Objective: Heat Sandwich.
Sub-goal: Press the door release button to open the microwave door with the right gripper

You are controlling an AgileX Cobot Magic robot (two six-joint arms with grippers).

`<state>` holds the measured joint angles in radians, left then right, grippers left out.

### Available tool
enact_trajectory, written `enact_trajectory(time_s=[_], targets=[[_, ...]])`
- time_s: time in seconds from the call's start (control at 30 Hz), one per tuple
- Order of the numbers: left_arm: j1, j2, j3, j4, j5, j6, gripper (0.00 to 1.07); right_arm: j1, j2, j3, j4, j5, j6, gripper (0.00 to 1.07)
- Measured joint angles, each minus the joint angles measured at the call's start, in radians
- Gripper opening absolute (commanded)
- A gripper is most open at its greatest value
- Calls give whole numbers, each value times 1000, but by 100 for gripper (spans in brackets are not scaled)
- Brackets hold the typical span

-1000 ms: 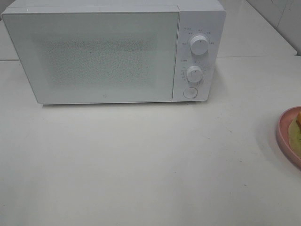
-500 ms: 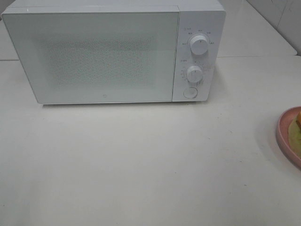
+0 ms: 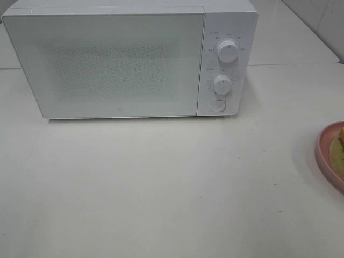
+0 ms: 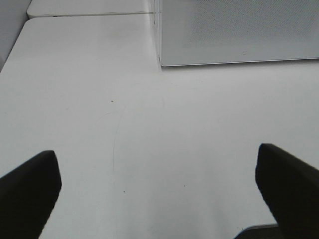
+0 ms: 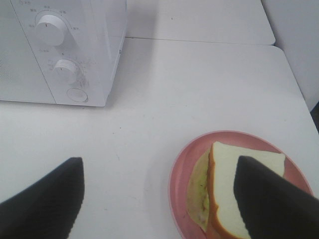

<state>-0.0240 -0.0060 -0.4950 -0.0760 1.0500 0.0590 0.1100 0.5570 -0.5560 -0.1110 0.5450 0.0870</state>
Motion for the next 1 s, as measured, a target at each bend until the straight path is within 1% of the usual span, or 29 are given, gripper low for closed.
enact_trajectory(time_s=[0.03,0.17,0.23,0.3,0.4,0.53,0.6,0.63,0.77,0.83,0.87,0.93,1.0], targets=[[0,0,0,0,0,0,100,0,0,0,0,0,0,80],[0,0,0,0,0,0,100,0,119,0,0,-87,5,86],[0,0,0,0,0,0,100,0,147,0,0,-108,12,87],[0,0,0,0,0,0,100,0,225,0,0,-175,27,87],[0,0,0,0,0,0,100,0,267,0,0,-222,32,87],[0,0,0,0,0,0,100,0,364,0,0,-365,45,86],[0,0,0,0,0,0,100,0,385,0,0,-396,45,86],[0,0,0,0,0,0,100,0,429,0,0,-450,46,86],[0,0,0,0,0,0,100,0,493,0,2,-529,46,86],[0,0,0,0,0,0,100,0,559,0,21,-614,46,86],[0,0,0,0,0,0,100,0,559,0,21,-614,46,86],[0,0,0,0,0,0,100,7,603,1,45,-682,42,85],[0,0,0,0,0,0,100,40,654,19,99,-787,0,85]])
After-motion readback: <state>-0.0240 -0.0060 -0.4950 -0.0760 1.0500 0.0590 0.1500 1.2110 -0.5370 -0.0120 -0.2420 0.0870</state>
